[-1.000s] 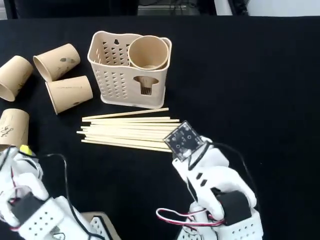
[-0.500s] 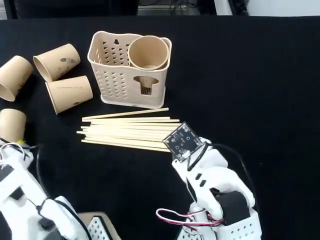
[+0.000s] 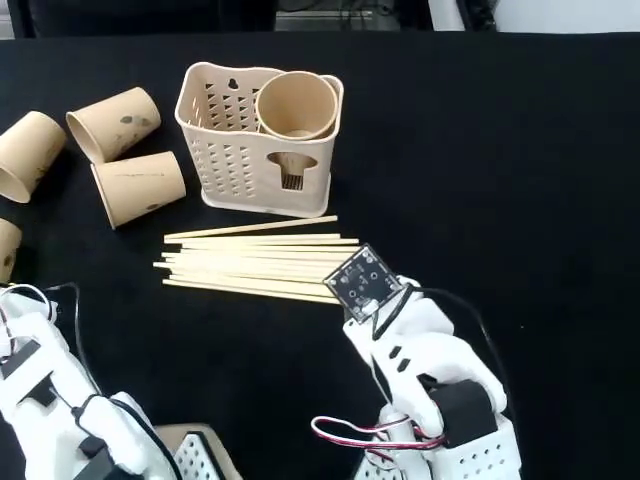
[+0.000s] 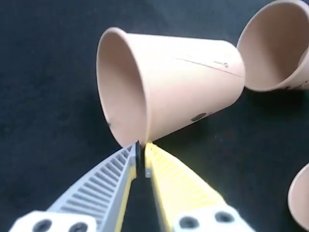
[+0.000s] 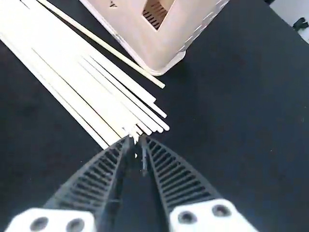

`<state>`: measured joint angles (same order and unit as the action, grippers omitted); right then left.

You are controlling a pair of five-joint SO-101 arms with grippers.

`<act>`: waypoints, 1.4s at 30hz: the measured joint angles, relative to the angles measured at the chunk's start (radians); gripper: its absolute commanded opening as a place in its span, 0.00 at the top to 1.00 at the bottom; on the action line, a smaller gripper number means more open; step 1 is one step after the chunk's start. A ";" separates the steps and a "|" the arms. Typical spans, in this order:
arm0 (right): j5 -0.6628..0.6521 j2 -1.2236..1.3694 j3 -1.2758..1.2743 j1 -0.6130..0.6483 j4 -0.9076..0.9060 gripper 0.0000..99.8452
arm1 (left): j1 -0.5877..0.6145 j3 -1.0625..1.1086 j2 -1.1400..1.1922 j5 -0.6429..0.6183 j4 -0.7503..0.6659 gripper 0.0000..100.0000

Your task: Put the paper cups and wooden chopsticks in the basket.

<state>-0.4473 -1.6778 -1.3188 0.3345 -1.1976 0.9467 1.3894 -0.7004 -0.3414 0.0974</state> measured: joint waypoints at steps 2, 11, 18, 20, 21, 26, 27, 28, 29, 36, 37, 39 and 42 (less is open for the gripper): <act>0.000 0.000 -0.002 0.000 0.000 0.96 | 0.000 0.000 0.000 0.000 0.000 0.97; 0.000 0.000 -0.003 0.000 0.000 0.96 | 0.000 0.034 -0.120 0.000 0.061 0.97; 0.000 0.000 -0.020 0.000 0.000 0.96 | 0.000 0.051 -0.517 0.114 0.376 0.91; 0.000 0.000 -0.021 0.000 0.006 0.96 | 0.018 0.080 -0.663 0.209 0.465 0.84; 0.000 0.000 -0.021 0.000 0.008 0.96 | 0.031 0.104 -0.740 0.235 0.488 0.80; 0.000 0.000 -0.049 0.000 0.031 0.96 | 0.117 0.290 -1.068 0.230 0.502 0.75; 0.000 0.000 -0.057 0.000 0.038 0.96 | 0.146 0.290 -1.082 0.212 0.503 0.75; 0.000 0.000 -0.063 0.000 0.046 0.96 | 0.181 0.290 -1.085 0.180 0.497 0.75; 0.000 0.003 -0.063 0.000 0.048 0.96 | 0.210 0.292 -1.073 0.144 0.479 0.75; 0.000 0.005 -0.072 0.000 0.061 0.96 | 0.255 0.296 -1.025 0.035 0.428 0.75; 0.000 0.000 -0.077 0.000 0.063 0.96 | 0.239 0.298 -1.010 0.032 0.417 0.75; 0.000 0.005 -0.081 0.000 0.064 0.96 | 0.199 0.299 -0.982 0.029 0.388 0.75; 0.000 0.000 -0.081 -0.002 0.064 0.96 | 0.164 0.299 -0.908 -0.006 0.324 0.72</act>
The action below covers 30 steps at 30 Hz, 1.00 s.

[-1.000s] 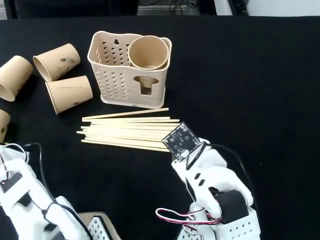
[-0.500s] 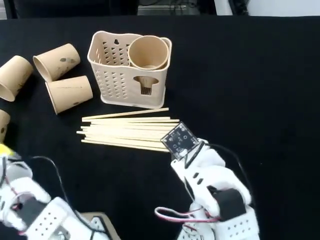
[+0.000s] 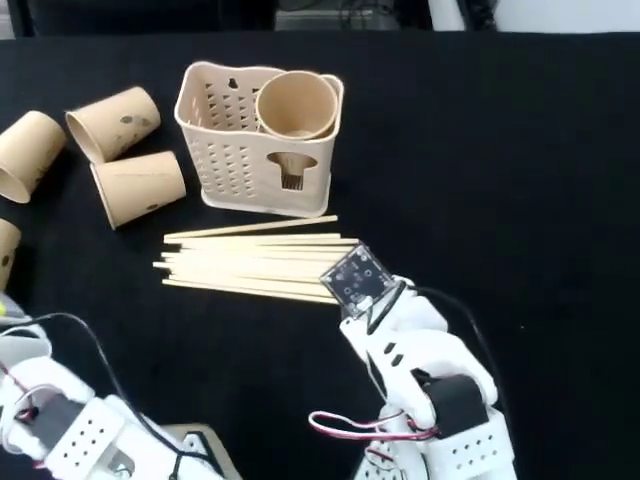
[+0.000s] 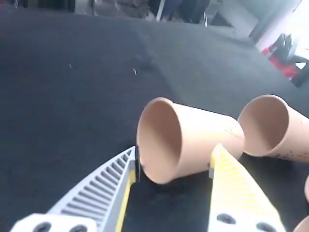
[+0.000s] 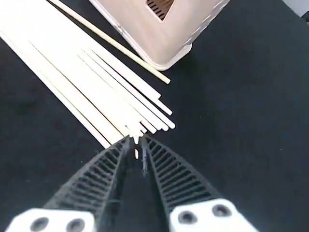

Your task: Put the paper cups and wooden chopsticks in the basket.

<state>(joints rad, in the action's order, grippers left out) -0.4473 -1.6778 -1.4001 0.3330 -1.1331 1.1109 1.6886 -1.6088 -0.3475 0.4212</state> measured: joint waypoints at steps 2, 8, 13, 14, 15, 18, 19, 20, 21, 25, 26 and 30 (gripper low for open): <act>0.000 -0.003 0.000 0.000 0.000 0.96 | -0.003 0.000 0.038 -0.023 -0.037 0.67; 0.000 -0.003 0.000 0.000 0.000 0.96 | -0.028 -0.035 0.199 -0.044 -0.066 0.66; 0.000 -0.003 0.000 0.000 0.000 0.96 | 0.009 -0.204 0.425 -0.032 -0.057 0.66; 0.000 -0.003 0.000 0.000 0.000 0.96 | 0.009 -0.236 0.474 -0.029 -0.057 0.66; 0.000 -0.003 0.000 0.000 0.000 0.96 | 0.009 -0.262 0.529 -0.028 -0.063 0.66; 0.000 -0.003 0.000 0.000 0.000 0.96 | 0.009 -0.293 0.677 -0.028 -0.133 0.66; -0.002 -0.003 0.000 0.000 0.000 0.96 | 0.009 -0.296 0.720 -0.028 -0.170 0.66; -0.005 -0.003 0.000 0.000 0.000 0.96 | 0.009 -0.296 0.755 -0.032 -0.209 0.66; -0.014 -0.003 -0.003 0.000 0.000 0.96 | 0.009 -0.296 0.792 -0.043 -0.250 0.66; -0.023 -0.003 -0.029 0.000 0.026 0.96 | -0.006 -0.296 0.905 -0.080 -0.440 0.66; -0.025 -0.003 -0.031 0.000 0.028 0.96 | -0.012 -0.296 0.930 -0.094 -0.483 0.66; -0.025 -0.003 -0.031 0.002 0.028 0.96 | -0.044 -0.296 1.007 -0.163 -0.617 0.66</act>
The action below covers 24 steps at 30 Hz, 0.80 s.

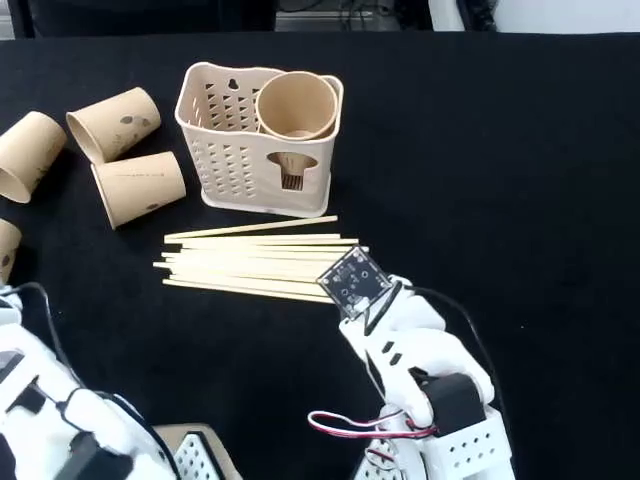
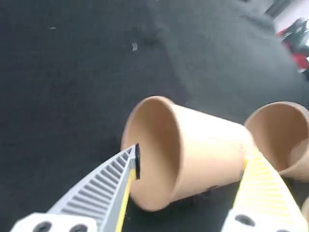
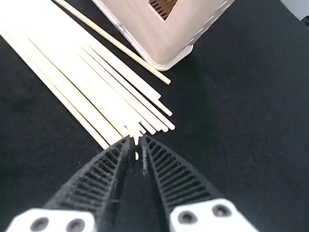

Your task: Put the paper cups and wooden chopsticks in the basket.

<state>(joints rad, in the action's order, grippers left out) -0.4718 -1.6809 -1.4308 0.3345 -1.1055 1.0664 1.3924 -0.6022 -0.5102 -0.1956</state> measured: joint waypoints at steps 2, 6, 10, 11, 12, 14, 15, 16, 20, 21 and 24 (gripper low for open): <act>0.000 0.000 0.000 0.000 0.006 0.96 | -0.023 0.000 0.037 -0.018 -0.055 0.66; -0.002 0.000 0.000 0.000 0.006 0.96 | -0.058 0.000 0.127 -0.028 -0.152 0.74; -0.002 0.000 0.000 0.000 0.006 0.96 | -0.060 -0.002 0.203 -0.028 -0.213 0.90; -0.002 0.000 0.000 0.000 0.006 0.96 | -0.060 -0.002 0.215 -0.028 -0.219 0.94; -0.002 0.000 0.000 0.000 0.006 0.96 | -0.060 -0.002 0.222 -0.031 -0.224 0.98; -0.002 0.000 0.000 0.000 0.006 0.96 | -0.060 -0.002 0.226 -0.029 -0.226 0.96; -0.002 0.000 0.000 0.000 0.006 0.96 | -0.060 -0.002 0.226 -0.029 -0.227 0.97; -0.002 0.000 0.000 0.000 0.006 0.96 | -0.058 0.000 0.227 -0.029 -0.227 0.97; -0.018 0.000 0.000 0.000 0.006 0.96 | -0.057 0.009 0.222 -0.018 -0.229 0.97; -0.020 0.000 0.000 0.000 0.006 0.96 | -0.057 0.018 0.209 0.002 -0.229 0.97; -0.025 0.000 0.000 0.000 0.006 0.96 | -0.057 0.069 0.135 0.049 -0.229 0.97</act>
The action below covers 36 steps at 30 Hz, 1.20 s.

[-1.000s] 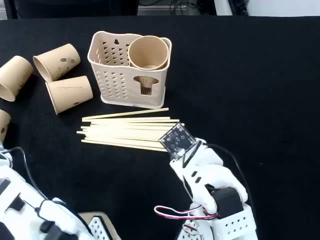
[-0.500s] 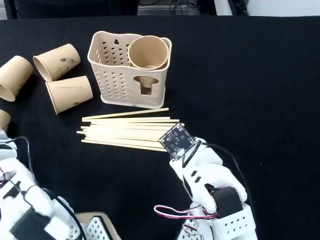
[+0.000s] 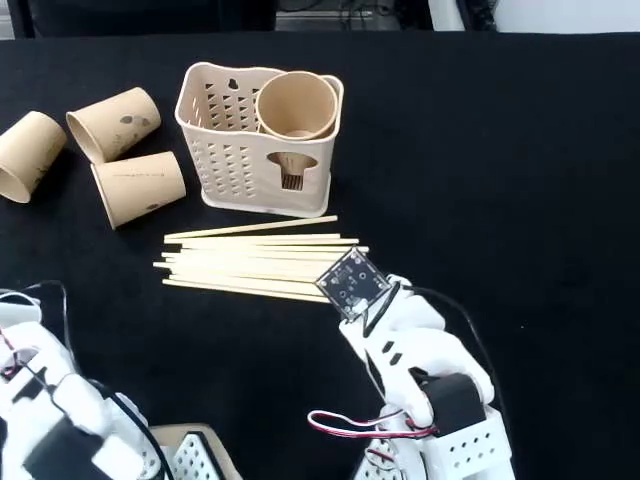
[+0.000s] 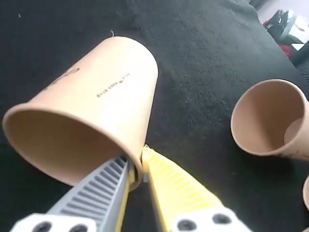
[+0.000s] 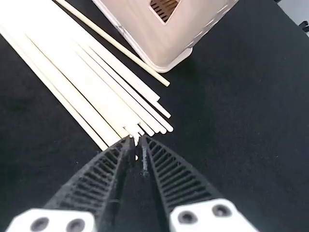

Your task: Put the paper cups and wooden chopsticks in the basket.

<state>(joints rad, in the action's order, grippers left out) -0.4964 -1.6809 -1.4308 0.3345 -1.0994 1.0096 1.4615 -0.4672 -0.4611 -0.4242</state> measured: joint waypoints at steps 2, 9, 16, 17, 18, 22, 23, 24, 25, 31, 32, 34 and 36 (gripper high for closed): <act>0.000 0.000 0.000 0.000 0.000 0.96 | 0.000 0.044 -0.080 0.029 0.000 0.97; 0.000 0.000 0.000 0.000 0.000 0.96 | 0.000 0.005 -0.517 0.121 0.427 0.97; 0.000 0.000 0.000 0.000 0.000 0.96 | -0.161 -0.399 -0.914 0.256 1.231 0.97; 0.000 0.000 0.000 0.000 0.000 0.96 | -0.201 -0.450 -0.934 0.282 1.300 0.97; 0.000 0.000 0.000 0.000 0.000 0.96 | -0.241 -0.499 -0.942 0.311 1.355 0.97; 0.000 0.000 0.000 0.000 0.000 0.96 | -0.411 -0.674 -0.910 0.410 1.504 0.97; 0.000 0.000 0.000 0.000 0.000 0.96 | -0.456 -0.715 -0.882 0.428 1.534 0.97; 0.000 0.000 0.000 -0.005 -0.005 0.96 | -0.493 -0.758 -0.858 0.456 1.567 0.97; 0.003 0.000 0.002 -0.026 -0.015 0.96 | -0.531 -0.809 -0.824 0.485 1.605 0.97; 0.064 0.000 0.098 -0.215 -0.063 0.96 | -0.738 -1.226 -0.514 0.577 1.890 0.97; 0.072 0.000 0.104 -0.241 -0.064 0.96 | -0.775 -1.318 -0.454 0.586 1.941 0.97; 0.080 0.000 0.109 -0.281 -0.064 0.96 | -0.850 -1.510 -0.324 0.608 2.042 0.97; 0.083 0.000 0.109 -0.302 -0.064 0.96 | -0.925 -1.699 -0.187 0.628 2.133 0.97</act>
<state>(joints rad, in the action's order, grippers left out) -0.4135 -1.6809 -1.3218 0.0322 -1.1638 0.0844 -0.2371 -0.6544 0.1665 1.7085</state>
